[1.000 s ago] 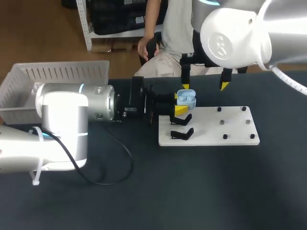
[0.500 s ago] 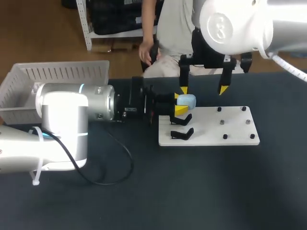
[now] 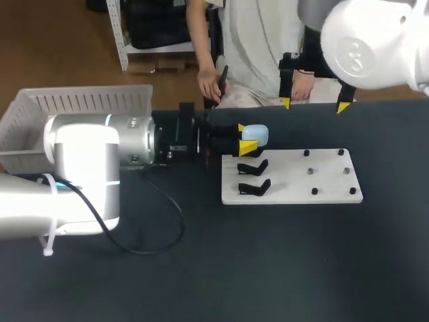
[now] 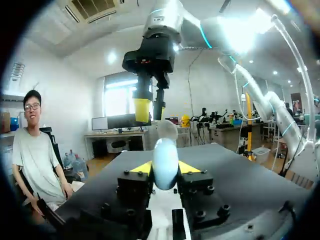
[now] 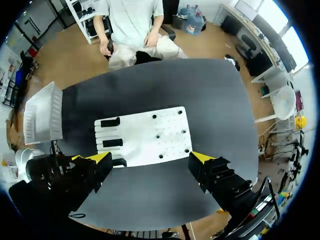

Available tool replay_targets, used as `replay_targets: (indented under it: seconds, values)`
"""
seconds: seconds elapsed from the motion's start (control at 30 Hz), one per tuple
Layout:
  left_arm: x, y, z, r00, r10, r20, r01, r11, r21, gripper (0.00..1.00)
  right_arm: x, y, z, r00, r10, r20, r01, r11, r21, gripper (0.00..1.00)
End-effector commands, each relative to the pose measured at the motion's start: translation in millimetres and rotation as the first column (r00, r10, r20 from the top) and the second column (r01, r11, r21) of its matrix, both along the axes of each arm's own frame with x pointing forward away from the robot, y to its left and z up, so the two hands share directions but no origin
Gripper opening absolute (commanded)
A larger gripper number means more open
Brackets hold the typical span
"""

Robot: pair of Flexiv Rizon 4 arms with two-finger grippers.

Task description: Pick up each earbud case from the left stands, insert the matching earbuds, close the lid, and place the case in the box.

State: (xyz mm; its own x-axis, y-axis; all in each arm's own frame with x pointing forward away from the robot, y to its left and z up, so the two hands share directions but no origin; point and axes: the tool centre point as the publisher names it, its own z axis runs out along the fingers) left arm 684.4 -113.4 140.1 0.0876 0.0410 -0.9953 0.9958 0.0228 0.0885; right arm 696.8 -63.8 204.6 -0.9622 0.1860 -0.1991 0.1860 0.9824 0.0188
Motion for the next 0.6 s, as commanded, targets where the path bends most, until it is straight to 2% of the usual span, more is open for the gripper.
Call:
replay_targets:
  seconds: [0.03,0.17,0.23,0.3,0.4,0.5,0.6]
  values:
    - [-7.5,29,12.2,0.996,0.092,0.021,-0.092,0.995,0.029,0.0,-13.0,-15,-1,0.991,0.004,0.134,-0.006,1.0,0.015,1.0]
    - [4.7,67,21.1,0.979,0.201,0.022,-0.202,0.978,0.053,0.0,-13.0,-15,-1,0.991,0.004,0.134,-0.006,1.0,0.015,1.0]
    - [13.8,89,24.7,0.961,0.276,-0.019,-0.275,0.961,0.028,0.0,-13.0,-15,-1,0.991,0.004,0.134,-0.006,1.0,0.015,1.0]
    - [23.3,110,24.8,0.939,0.342,-0.016,-0.341,0.939,0.049,0.0,-13.0,-15,-1,0.991,0.004,0.134,-0.006,1.0,0.015,1.0]
    - [40.3,145,21.6,0.89,0.454,-0.034,-0.451,0.89,0.064,0.0,-13.0,-15,-1,0.991,0.004,0.134,-0.006,1.0,0.015,1.0]
    - [57.3,182,18.3,0.825,0.564,-0.037,-0.559,0.824,0.094,0.0,-13.0,-15,-1,0.991,0.004,0.134,-0.006,1.0,0.015,1.0]
    - [75.4,221,11.6,0.728,0.682,-0.065,-0.674,0.73,0.115,0.0,-13.0,-15,-1,0.991,0.004,0.134,-0.006,1.0,0.015,1.0]
